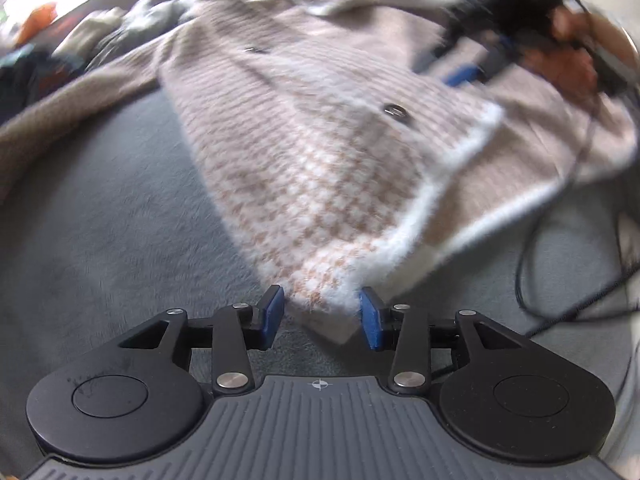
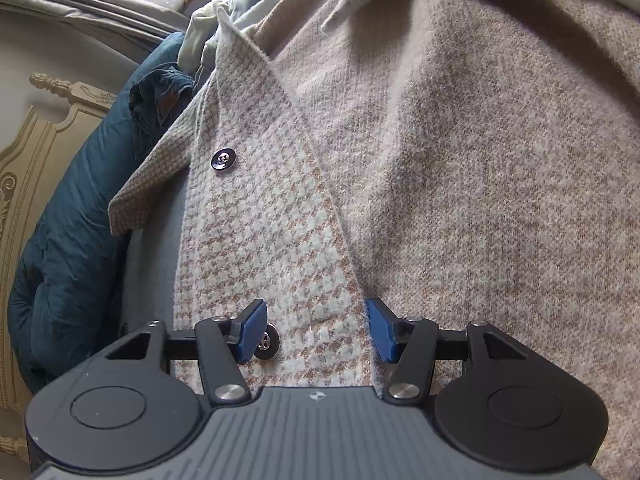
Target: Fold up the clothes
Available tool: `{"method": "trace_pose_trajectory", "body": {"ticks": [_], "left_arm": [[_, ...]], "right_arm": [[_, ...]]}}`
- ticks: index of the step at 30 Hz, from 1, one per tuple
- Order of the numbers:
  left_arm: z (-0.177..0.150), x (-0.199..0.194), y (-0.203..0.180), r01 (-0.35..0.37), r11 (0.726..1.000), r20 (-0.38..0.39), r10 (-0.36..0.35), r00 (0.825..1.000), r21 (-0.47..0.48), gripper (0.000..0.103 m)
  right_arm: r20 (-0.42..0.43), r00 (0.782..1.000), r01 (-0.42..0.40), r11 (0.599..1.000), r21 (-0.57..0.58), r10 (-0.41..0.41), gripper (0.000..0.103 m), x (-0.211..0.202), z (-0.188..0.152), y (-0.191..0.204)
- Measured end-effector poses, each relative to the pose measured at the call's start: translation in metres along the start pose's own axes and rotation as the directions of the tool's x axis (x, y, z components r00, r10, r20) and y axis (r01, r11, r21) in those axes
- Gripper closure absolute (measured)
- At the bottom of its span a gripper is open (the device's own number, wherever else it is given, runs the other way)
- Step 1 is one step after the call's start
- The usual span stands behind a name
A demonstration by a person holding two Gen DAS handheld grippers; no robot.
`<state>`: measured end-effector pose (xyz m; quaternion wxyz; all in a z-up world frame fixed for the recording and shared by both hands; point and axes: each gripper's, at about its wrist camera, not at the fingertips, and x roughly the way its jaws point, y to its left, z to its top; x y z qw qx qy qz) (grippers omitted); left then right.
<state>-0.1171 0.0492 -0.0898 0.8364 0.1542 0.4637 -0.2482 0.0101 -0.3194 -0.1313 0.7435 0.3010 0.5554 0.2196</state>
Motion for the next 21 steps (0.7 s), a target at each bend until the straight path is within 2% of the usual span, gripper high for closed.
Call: {"method": "trace_pose_trajectory", "body": {"ticks": [2, 4, 9, 11, 15, 21], "left_arm": [[-0.004, 0.002, 0.007, -0.005, 0.997, 0.004, 0.006, 1.0, -0.083, 0.06], [-0.008, 0.003, 0.008, -0.021, 0.993, 0.001, 0.022, 1.0, -0.119, 0.06], [-0.019, 0.003, -0.002, 0.024, 0.994, -0.018, -0.026, 1.0, -0.107, 0.06], [-0.017, 0.006, -0.006, 0.004, 0.994, -0.017, -0.006, 1.0, -0.11, 0.06], [-0.014, 0.01, 0.001, -0.041, 0.981, -0.024, 0.038, 0.999, -0.188, 0.06], [-0.016, -0.001, 0.013, -0.056, 0.965, 0.028, 0.066, 0.997, -0.257, 0.062]], "right_arm": [[-0.001, 1.0, 0.005, 1.0, -0.005, -0.005, 0.045, 0.001, 0.001, 0.002], [-0.001, 1.0, 0.007, 1.0, -0.005, -0.007, 0.045, 0.001, 0.001, 0.003], [0.0, 1.0, -0.005, 1.0, 0.018, 0.005, 0.045, -0.002, 0.001, -0.001], [-0.001, 1.0, -0.006, 1.0, 0.025, 0.007, 0.045, -0.001, 0.002, -0.001], [-0.004, 1.0, -0.003, 1.0, 0.02, 0.003, 0.045, 0.0, 0.002, 0.0], [-0.025, 0.998, 0.047, 0.996, -0.071, -0.049, 0.059, 0.0, -0.002, 0.009]]}}
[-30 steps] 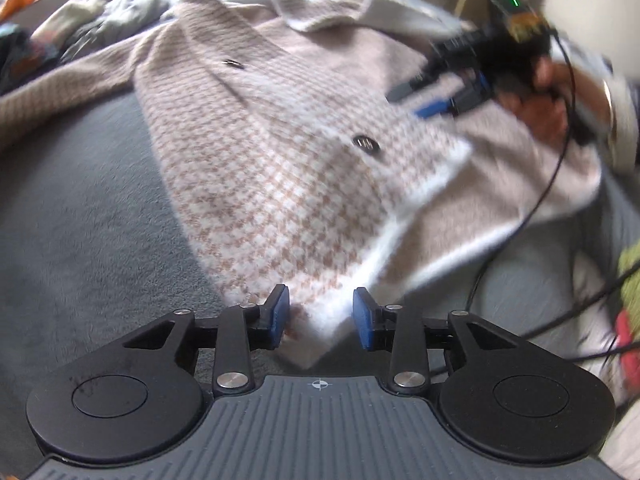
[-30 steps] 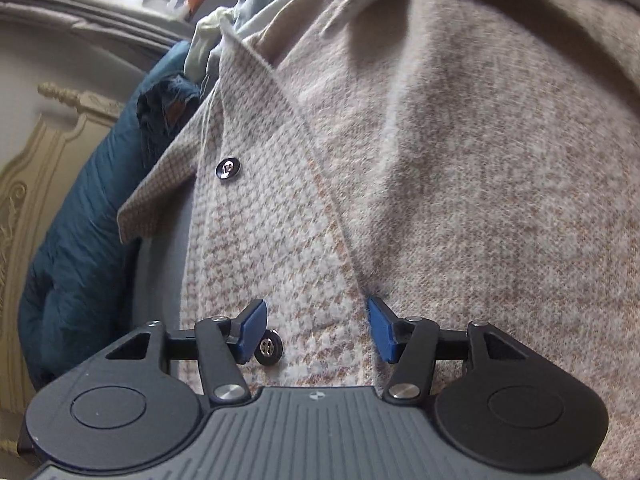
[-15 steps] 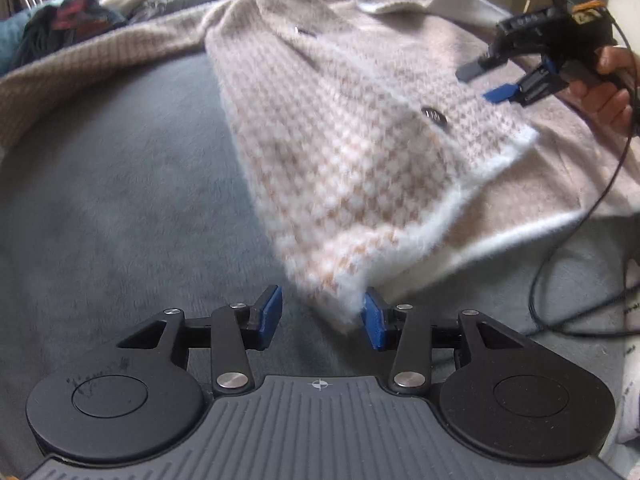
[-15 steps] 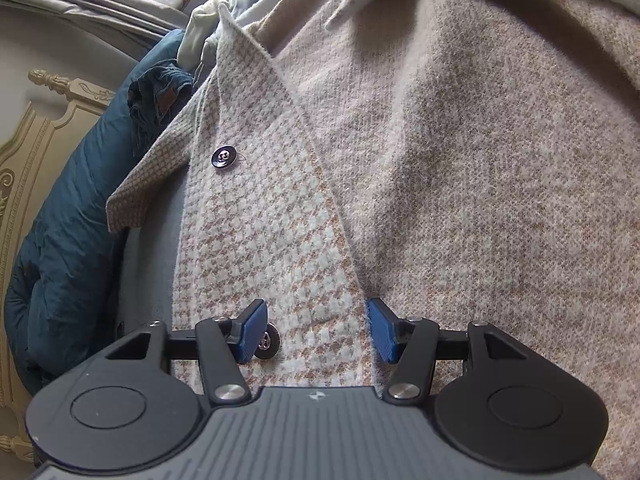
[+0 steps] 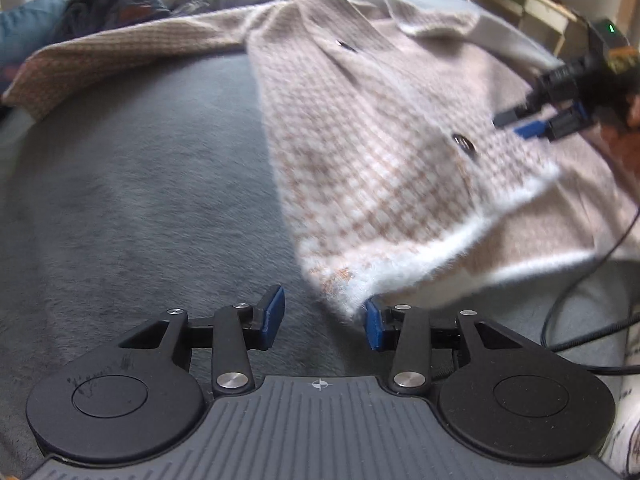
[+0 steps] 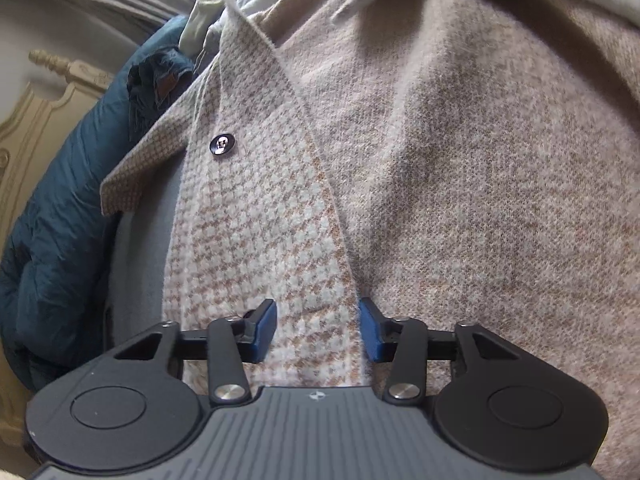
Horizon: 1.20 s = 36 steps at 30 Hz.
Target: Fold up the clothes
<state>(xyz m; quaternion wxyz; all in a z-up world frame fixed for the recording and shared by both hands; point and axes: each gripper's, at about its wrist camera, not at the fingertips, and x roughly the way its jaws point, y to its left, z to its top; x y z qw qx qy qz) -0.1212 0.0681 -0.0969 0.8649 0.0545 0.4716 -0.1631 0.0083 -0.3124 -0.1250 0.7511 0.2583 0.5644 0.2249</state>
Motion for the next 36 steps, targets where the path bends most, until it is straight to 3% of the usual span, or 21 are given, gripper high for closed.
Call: {"method": "trace_pose_trajectory", "body": {"ticks": [8, 11, 12, 13, 15, 24, 29, 34, 36], "left_arm": [[-0.004, 0.007, -0.012, 0.011, 0.999, 0.002, -0.011, 1.0, 0.041, 0.063], [-0.003, 0.009, -0.011, -0.012, 1.0, 0.02, 0.012, 1.0, 0.01, 0.07], [-0.002, 0.009, -0.008, -0.018, 1.0, 0.025, 0.019, 1.0, -0.007, 0.074], [-0.001, 0.01, -0.006, -0.024, 0.999, 0.031, 0.025, 0.999, -0.023, 0.082], [-0.001, 0.009, -0.002, -0.022, 0.999, 0.039, 0.024, 0.999, -0.047, 0.085], [-0.007, 0.007, 0.01, -0.003, 0.997, 0.032, 0.005, 0.999, -0.076, 0.09], [-0.006, 0.011, 0.011, -0.005, 0.997, 0.028, 0.008, 1.0, -0.075, 0.091], [-0.008, 0.001, 0.014, -0.001, 0.996, 0.049, 0.005, 0.999, -0.086, 0.091], [-0.008, 0.003, 0.015, -0.002, 0.995, 0.041, 0.005, 0.999, -0.097, 0.091]], "right_arm": [[-0.002, 1.0, 0.005, 1.0, -0.031, -0.005, 0.057, 0.008, 0.007, 0.005], [0.0, 1.0, 0.018, 0.996, -0.083, -0.018, 0.058, 0.015, 0.009, 0.01], [0.002, 0.999, 0.036, 0.993, -0.109, -0.036, 0.067, 0.016, 0.008, 0.013], [0.007, 0.998, 0.06, 0.989, -0.137, -0.06, 0.084, 0.018, 0.007, 0.016], [0.015, 0.997, 0.078, 0.984, -0.159, -0.076, 0.098, 0.017, 0.006, 0.018], [0.014, 0.999, 0.046, 0.992, -0.117, -0.044, 0.099, -0.026, -0.015, 0.018], [-0.029, 0.999, 0.037, 0.999, 0.002, -0.037, 0.099, -0.014, -0.036, -0.007], [-0.016, 0.999, -0.038, 0.999, 0.011, 0.038, 0.099, -0.019, -0.038, 0.003], [-0.021, 0.999, -0.031, 0.999, -0.007, 0.031, 0.099, -0.018, -0.039, 0.006]]}}
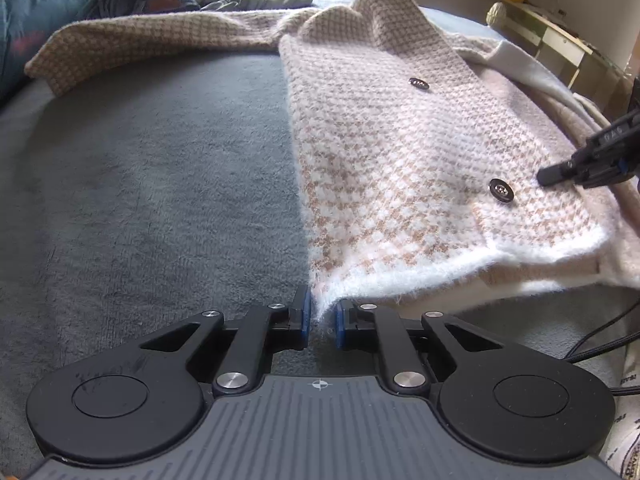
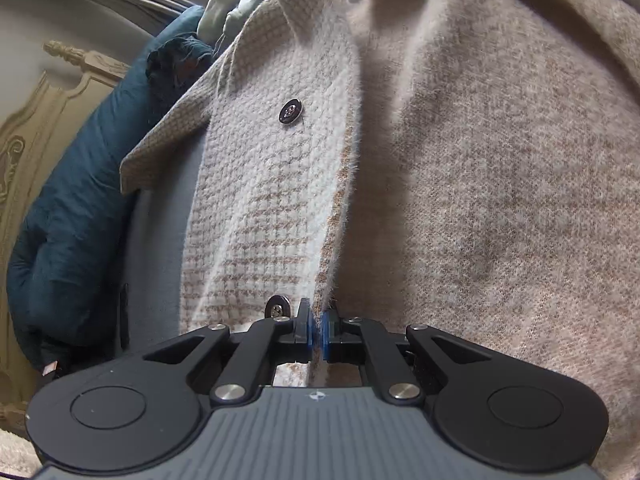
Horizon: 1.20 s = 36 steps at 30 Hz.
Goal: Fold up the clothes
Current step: 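Grasp the cardigan's buttoned front hem with the left gripper while the right gripper grasps beside it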
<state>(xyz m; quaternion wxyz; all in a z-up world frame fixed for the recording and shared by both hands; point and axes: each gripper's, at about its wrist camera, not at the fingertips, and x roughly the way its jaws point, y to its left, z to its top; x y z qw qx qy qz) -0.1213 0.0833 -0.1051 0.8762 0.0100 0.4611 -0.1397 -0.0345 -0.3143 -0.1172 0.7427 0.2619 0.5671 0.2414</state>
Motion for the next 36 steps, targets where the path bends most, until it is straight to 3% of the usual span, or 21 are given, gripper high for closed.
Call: {"method": "trace_pose_trajectory", "body": {"ticks": [5, 8, 12, 15, 18, 22, 31, 36], "left_arm": [[-0.001, 0.008, 0.002, 0.004, 1.0, -0.026, -0.004, 1.0, -0.011, 0.091], [0.001, 0.006, -0.001, -0.001, 1.0, -0.033, 0.002, 0.999, 0.019, 0.086], [0.001, 0.005, -0.01, -0.039, 0.995, -0.025, 0.041, 0.999, 0.092, 0.069], [-0.001, 0.006, -0.015, -0.058, 0.99, -0.011, 0.06, 0.998, 0.127, 0.069], [-0.004, 0.004, -0.019, -0.064, 0.987, 0.014, 0.063, 0.998, 0.149, 0.07], [-0.005, 0.004, -0.021, -0.051, 0.982, 0.025, 0.047, 0.999, 0.181, 0.09], [-0.007, 0.002, -0.015, -0.034, 0.982, 0.026, 0.03, 0.999, 0.185, 0.093], [-0.007, 0.007, -0.014, -0.036, 0.979, 0.022, 0.032, 0.999, 0.201, 0.093]], "right_arm": [[-0.037, 0.999, 0.002, 0.996, 0.089, 0.002, 0.099, 0.018, -0.006, -0.017], [-0.056, 0.998, -0.019, 0.992, 0.127, 0.026, 0.096, 0.016, -0.005, -0.019], [-0.091, 0.995, -0.023, 0.993, 0.117, 0.034, 0.089, 0.016, -0.012, -0.016], [-0.112, 0.993, -0.034, 0.993, 0.116, 0.047, 0.089, 0.021, -0.017, -0.012], [-0.14, 0.988, -0.049, 0.993, 0.105, 0.063, 0.088, 0.025, -0.022, -0.007], [-0.154, 0.988, -0.027, 0.999, -0.02, 0.023, 0.097, 0.025, -0.029, 0.011], [-0.194, 0.98, -0.045, 0.999, -0.025, 0.04, 0.099, 0.019, -0.035, 0.014], [-0.186, 0.982, -0.014, 0.999, -0.051, 0.005, 0.099, 0.024, -0.028, 0.017]]}}
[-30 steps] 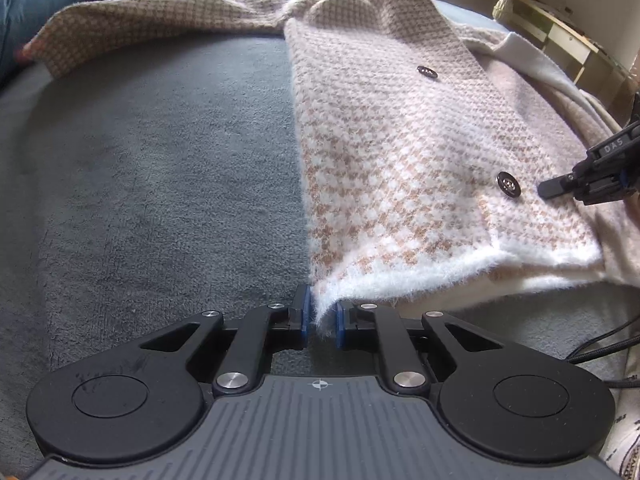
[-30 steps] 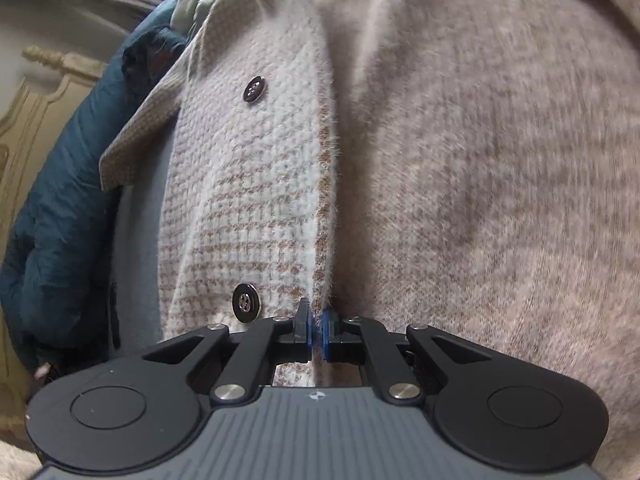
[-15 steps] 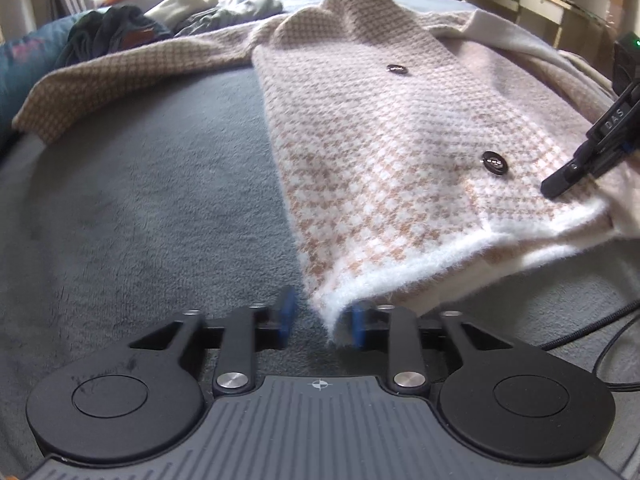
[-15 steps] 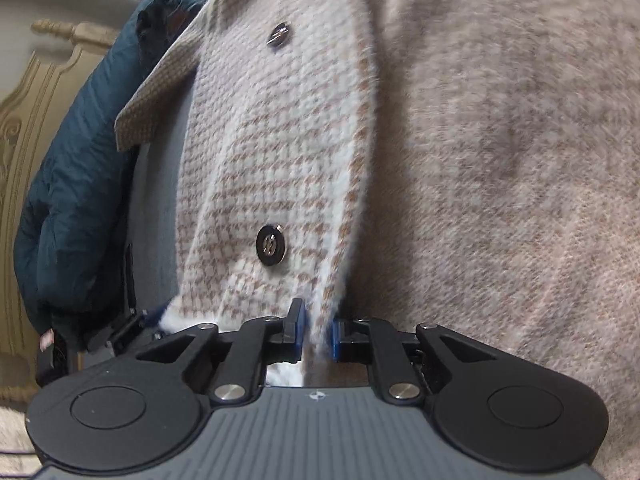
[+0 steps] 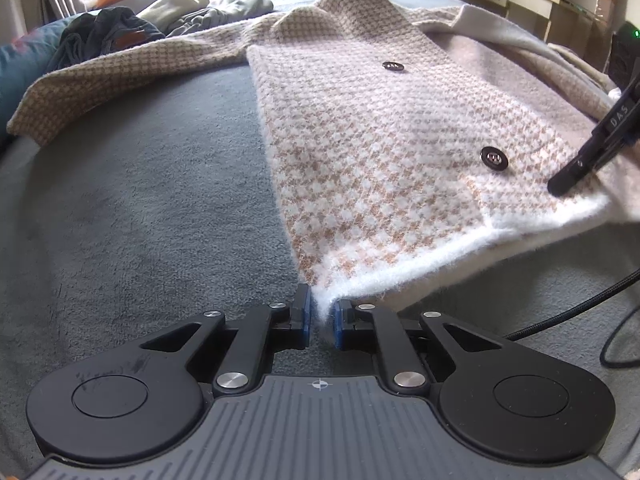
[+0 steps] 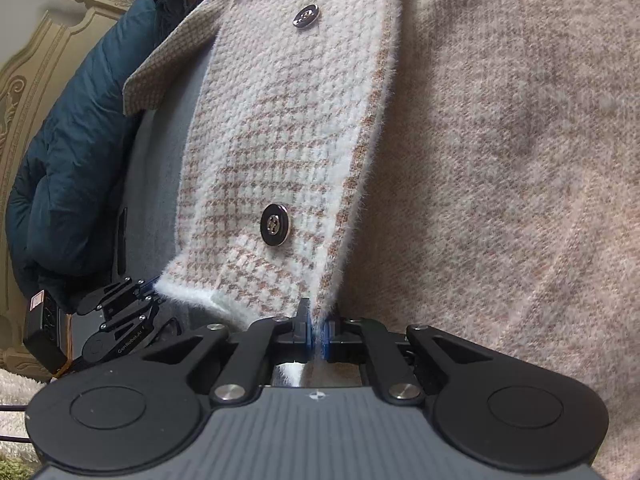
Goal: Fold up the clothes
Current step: 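Grasp the cardigan's buttoned front hem with the left gripper while the right gripper grasps beside it, then open both grippers and release the front hem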
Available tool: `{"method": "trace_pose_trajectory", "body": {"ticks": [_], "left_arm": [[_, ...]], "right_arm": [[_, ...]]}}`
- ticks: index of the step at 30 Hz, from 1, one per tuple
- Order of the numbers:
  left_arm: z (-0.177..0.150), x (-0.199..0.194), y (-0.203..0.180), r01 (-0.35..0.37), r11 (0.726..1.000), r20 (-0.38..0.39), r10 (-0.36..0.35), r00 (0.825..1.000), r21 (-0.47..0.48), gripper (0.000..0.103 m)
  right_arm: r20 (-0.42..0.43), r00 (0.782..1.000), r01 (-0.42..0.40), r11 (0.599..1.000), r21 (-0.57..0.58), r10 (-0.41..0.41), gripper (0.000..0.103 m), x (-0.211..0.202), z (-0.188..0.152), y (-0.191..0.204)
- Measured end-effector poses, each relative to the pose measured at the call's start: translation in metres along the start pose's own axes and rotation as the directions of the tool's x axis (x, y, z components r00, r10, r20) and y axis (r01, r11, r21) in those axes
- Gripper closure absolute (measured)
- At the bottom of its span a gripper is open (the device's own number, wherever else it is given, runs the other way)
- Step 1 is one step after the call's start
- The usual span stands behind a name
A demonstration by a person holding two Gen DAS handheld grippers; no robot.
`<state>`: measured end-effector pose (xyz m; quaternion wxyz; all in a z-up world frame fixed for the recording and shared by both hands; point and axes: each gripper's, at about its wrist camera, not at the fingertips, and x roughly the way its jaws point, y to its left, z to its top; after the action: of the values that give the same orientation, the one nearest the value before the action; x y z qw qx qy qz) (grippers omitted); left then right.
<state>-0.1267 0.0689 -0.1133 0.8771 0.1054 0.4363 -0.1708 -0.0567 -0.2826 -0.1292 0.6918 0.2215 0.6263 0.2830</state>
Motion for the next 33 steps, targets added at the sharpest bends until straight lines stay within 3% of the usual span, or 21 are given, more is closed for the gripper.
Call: {"method": "trace_pose_trajectory", "body": {"ticks": [6, 11, 15, 19, 23, 27, 33], "left_arm": [[-0.006, 0.003, -0.002, -0.001, 1.0, -0.013, 0.002, 1.0, 0.025, 0.093], [-0.003, 0.002, 0.008, 0.056, 0.998, -0.046, -0.056, 0.997, 0.015, 0.09], [-0.005, 0.0, 0.024, 0.148, 0.989, -0.114, -0.15, 0.982, -0.027, 0.077], [-0.013, -0.011, 0.046, 0.201, 0.978, -0.166, -0.207, 0.964, -0.058, 0.076], [-0.008, -0.025, 0.082, 0.164, 0.97, -0.121, -0.187, 0.975, -0.18, 0.076], [0.019, -0.025, 0.099, 0.138, 0.957, -0.033, -0.151, 0.988, -0.257, 0.074], [0.073, 0.004, 0.074, 0.196, 0.96, 0.063, -0.187, 0.98, -0.202, 0.07]], "right_arm": [[0.01, 0.998, 0.065, 0.996, -0.067, -0.065, 0.098, 0.001, -0.002, 0.006], [-0.014, 0.999, 0.041, 0.999, -0.022, -0.042, 0.095, 0.004, 0.001, 0.002], [-0.026, 0.999, 0.037, 0.999, -0.018, -0.038, 0.085, -0.003, 0.002, 0.001], [-0.023, 0.997, 0.071, 0.995, -0.071, -0.073, 0.069, -0.018, 0.002, 0.005], [0.055, 0.986, 0.162, 0.975, -0.154, -0.155, 0.068, -0.04, 0.007, 0.015], [0.166, 0.969, 0.214, 0.956, -0.2, -0.182, 0.068, -0.056, 0.024, 0.028], [0.244, 0.953, 0.255, 0.913, -0.319, -0.181, 0.071, -0.043, 0.051, 0.066]]}}
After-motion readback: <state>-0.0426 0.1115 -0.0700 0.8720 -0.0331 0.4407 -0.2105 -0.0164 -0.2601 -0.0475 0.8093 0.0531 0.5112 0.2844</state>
